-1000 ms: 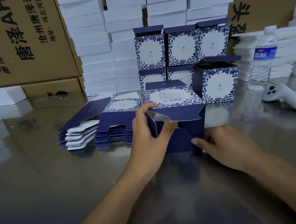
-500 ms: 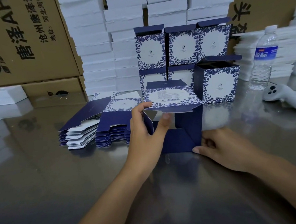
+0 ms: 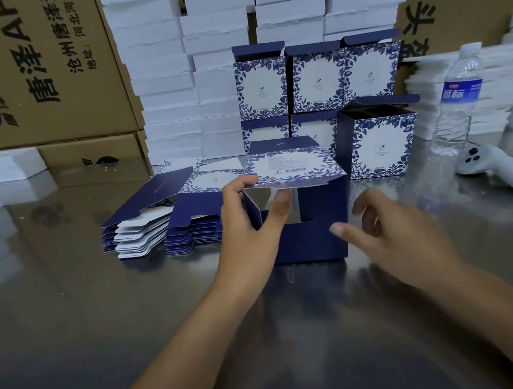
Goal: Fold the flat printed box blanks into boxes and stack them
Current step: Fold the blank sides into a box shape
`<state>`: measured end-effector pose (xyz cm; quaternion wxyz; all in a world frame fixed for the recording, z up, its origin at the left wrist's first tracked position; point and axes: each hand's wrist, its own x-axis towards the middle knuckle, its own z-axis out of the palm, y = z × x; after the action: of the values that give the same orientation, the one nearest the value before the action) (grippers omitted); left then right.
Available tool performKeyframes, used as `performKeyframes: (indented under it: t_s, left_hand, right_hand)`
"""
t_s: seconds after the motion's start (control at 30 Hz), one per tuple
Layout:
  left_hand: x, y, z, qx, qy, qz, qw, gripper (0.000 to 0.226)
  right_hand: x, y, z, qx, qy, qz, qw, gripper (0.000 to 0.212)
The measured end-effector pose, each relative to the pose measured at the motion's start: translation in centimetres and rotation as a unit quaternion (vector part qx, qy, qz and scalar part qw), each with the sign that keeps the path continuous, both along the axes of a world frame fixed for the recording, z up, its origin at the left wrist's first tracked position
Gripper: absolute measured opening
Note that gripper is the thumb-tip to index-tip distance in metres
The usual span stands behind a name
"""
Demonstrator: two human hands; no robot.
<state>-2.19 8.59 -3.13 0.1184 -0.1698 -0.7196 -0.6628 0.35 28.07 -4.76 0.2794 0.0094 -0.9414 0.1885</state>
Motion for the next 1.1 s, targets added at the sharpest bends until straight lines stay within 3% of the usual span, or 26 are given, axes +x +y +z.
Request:
performKeyframes:
  t_s: [0.1,0.23,0.3,0.4,0.57,0.8,0.93,1.1]
  left_hand:
    - [0.0,0.0,-0.4,-0.032,0.010,-0.025,0.999,0.054]
    - [-0.2,-0.2,-0.9,-0.102,0.043,-0.080,0.991,0.070]
    - [-0.3,-0.4,-1.1,-0.129,0.070,-0.121,0.982,0.081]
    - [-0.5,-0.7,-1.2,-0.124,0.086,-0.144,0.978,0.064]
    - [-1.3,-0.7,-2.1,-0.160,0.120,-0.033,0.979,0.025]
    - [-0.8,-1.0,-1.6,-0.270,0.196,0.101,0.937,0.036]
    - [0.0,-1.2,-0.6,-0.300,0.253,0.159,0.906,0.038]
    - [0.1,-1.2,-0.2,-0.311,0.270,0.188,0.892,0.036]
  right_hand:
    - [0.0,-0.5,0.4,-0.123,0.136,0.064,0.981,0.051]
    - [0.0,-0.7,0.9,-0.057,0.198,0.108,0.973,0.038]
    - [0.0,-0.6,1.3,-0.082,0.221,0.106,0.966,0.028]
    - [0.3,-0.4,1.9,-0.114,0.268,0.105,0.951,0.017]
    - [0.5,-0.6,2.3,-0.118,0.301,0.097,0.941,0.008]
    - [0.9,-1.5,2.7,-0.176,0.250,0.175,0.936,0.012]
    - [1.2,-1.8,2.9,-0.164,0.238,0.211,0.934,0.026]
    - [1.4,-1.9,3.0,-0.162,0.245,0.206,0.934,0.014]
